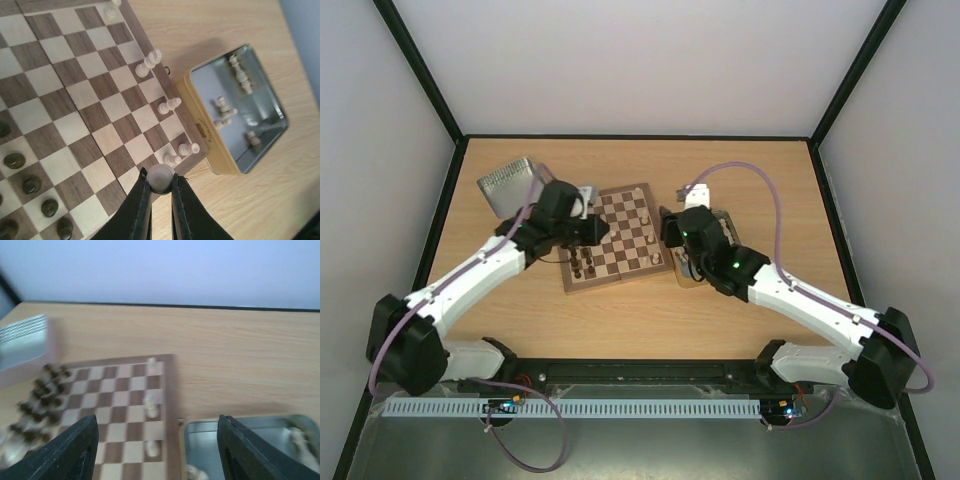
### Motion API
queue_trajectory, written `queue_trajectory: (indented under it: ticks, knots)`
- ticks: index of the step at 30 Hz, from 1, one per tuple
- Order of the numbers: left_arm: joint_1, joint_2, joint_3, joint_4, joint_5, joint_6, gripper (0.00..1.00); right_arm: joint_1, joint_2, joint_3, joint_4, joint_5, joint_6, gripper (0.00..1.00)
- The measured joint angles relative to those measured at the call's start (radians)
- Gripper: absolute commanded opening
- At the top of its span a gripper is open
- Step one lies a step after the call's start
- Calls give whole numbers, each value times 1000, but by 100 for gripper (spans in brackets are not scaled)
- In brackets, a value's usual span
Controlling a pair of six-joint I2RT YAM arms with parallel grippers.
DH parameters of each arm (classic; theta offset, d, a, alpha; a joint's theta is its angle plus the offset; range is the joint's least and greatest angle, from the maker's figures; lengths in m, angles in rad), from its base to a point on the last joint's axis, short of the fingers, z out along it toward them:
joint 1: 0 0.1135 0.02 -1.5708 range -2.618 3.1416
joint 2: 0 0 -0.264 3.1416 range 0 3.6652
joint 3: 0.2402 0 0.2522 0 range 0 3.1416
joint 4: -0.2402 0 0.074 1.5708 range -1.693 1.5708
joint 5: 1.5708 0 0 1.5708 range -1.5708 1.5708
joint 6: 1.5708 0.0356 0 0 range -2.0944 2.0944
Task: Set up the chess pieces on the board
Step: Place the chess piece on the chessboard.
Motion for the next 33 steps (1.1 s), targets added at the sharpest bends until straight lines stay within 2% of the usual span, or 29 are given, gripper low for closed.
queue_trajectory:
  ticks: [6,13,19,23,28,33]
  knots:
    - [-191,174,81,8,-212,31,6,-45,-115,-93,-30,189,145,66]
    - [-306,401,217,23,-365,45,4,-65,-218,-172,-42,245,214,67]
    - [-299,497,283,24,-481,24,4,-72,-244,-205,-43,250,239,68]
    - [-255,542,335,24,-507,2,5,-73,-246,-222,-42,249,244,68]
    - [-180,637,428,30,-506,-3,5,-78,-245,-227,-41,249,246,68]
    - [-122,716,467,55,-445,23,5,-79,-245,-227,-41,240,249,68]
